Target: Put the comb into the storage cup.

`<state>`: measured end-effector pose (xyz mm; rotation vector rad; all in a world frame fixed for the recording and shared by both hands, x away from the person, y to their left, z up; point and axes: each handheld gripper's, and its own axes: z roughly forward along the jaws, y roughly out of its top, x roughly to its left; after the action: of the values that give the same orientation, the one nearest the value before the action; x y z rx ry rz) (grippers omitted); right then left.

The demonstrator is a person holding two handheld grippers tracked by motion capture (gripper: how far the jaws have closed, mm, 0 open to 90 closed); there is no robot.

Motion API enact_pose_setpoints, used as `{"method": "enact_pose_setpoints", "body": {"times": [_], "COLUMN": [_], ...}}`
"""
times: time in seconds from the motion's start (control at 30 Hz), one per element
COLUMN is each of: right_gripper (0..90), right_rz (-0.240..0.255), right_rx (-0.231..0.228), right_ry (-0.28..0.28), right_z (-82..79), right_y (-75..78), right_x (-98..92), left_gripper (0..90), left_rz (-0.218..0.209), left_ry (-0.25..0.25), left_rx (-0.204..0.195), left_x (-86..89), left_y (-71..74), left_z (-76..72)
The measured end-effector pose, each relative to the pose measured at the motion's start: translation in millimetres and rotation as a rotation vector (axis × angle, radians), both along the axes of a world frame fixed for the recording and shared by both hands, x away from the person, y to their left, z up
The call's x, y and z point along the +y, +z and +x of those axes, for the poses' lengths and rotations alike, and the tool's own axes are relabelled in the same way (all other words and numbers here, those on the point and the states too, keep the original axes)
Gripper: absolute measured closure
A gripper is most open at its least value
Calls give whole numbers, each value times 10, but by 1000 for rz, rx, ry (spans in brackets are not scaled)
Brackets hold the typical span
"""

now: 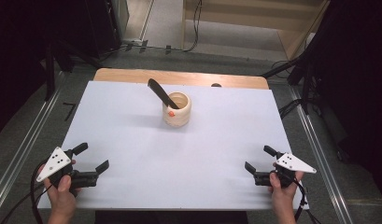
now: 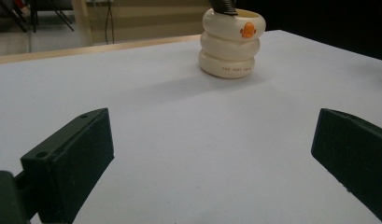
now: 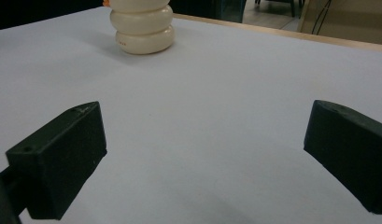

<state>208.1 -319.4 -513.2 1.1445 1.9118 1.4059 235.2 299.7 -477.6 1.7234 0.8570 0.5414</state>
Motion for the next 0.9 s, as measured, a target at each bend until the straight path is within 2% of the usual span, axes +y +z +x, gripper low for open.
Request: {"method": "enact_pose_setpoints", "body": {"times": [0.1, 0.17, 0.43, 0.63, 0.9], "right_gripper": [0, 0, 0, 0, 0], "right_rz": [2, 3, 9, 12, 10], "right_rx": [-2, -2, 0, -1, -5], "right_ry": [-2, -2, -10, -12, -15], "right_z": [-1, -1, -11, -5, -11], "right_y": [0, -1, 1, -4, -5], "right_x": [-2, -3, -19, -29, -34], "left_gripper": [0, 0, 0, 0, 0], "left_rz": [10, 17, -21, -28, -50], "left_ry": [-6, 9, 48, 83, 84], "left_rx": [-6, -2, 10, -5, 5], "left_x": [69, 118, 282, 400, 418], "left_y": [-19, -38, -80, -75, -140], "left_z": [-20, -22, -10, -13, -2]}}
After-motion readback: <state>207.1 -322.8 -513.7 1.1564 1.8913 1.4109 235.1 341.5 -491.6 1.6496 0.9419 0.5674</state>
